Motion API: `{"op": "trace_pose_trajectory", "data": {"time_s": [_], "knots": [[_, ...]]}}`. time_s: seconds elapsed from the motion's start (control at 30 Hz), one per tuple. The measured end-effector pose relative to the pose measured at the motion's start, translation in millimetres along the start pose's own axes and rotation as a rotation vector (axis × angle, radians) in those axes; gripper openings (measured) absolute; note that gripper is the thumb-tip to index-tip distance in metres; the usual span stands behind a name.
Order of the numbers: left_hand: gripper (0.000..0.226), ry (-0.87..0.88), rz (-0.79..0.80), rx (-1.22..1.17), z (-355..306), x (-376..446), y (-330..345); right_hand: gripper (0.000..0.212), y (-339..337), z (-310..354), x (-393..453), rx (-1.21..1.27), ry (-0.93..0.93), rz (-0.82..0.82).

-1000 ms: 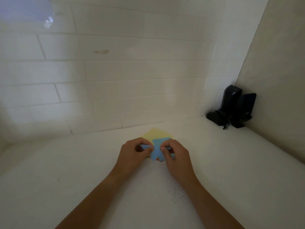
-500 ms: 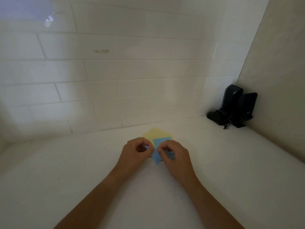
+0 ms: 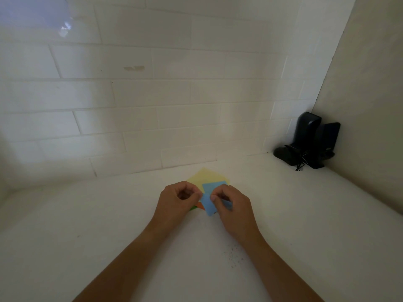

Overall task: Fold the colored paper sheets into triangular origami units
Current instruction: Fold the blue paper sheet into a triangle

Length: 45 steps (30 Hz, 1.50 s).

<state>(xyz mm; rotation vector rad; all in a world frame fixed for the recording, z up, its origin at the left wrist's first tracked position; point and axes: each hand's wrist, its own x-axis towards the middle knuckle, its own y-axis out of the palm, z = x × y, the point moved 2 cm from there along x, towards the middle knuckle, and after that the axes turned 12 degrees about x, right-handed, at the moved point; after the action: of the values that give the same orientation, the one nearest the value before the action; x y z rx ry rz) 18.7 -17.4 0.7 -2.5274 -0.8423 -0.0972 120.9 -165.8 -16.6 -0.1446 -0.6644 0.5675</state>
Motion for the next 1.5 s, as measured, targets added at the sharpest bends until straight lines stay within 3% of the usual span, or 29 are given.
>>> {"op": "trace_pose_trajectory", "data": {"time_s": [0.27,0.67,0.87,1.07,1.37,1.5], "knots": [[0.011,0.063,0.036,0.066,-1,0,-2,0.017,1,2,-1,0.051,0.057,0.032],[0.011,0.143,0.024,0.15,-4,-2,1,0.013,1,5,-1,0.053,-0.006,0.065],[0.008,0.087,0.006,0.044,0,0,-1,0.016,0,0,0,0.058,0.066,-0.007],[0.009,0.054,-0.02,0.049,2,2,1,0.016,0,1,0,0.055,0.063,-0.028],[0.009,0.012,-0.121,0.04,10,8,-2,0.017,-3,-3,-1,0.096,0.207,-0.102],[0.003,-0.024,-0.05,-0.019,12,8,-1,0.017,-6,-2,-1,0.141,0.236,-0.12]]}}
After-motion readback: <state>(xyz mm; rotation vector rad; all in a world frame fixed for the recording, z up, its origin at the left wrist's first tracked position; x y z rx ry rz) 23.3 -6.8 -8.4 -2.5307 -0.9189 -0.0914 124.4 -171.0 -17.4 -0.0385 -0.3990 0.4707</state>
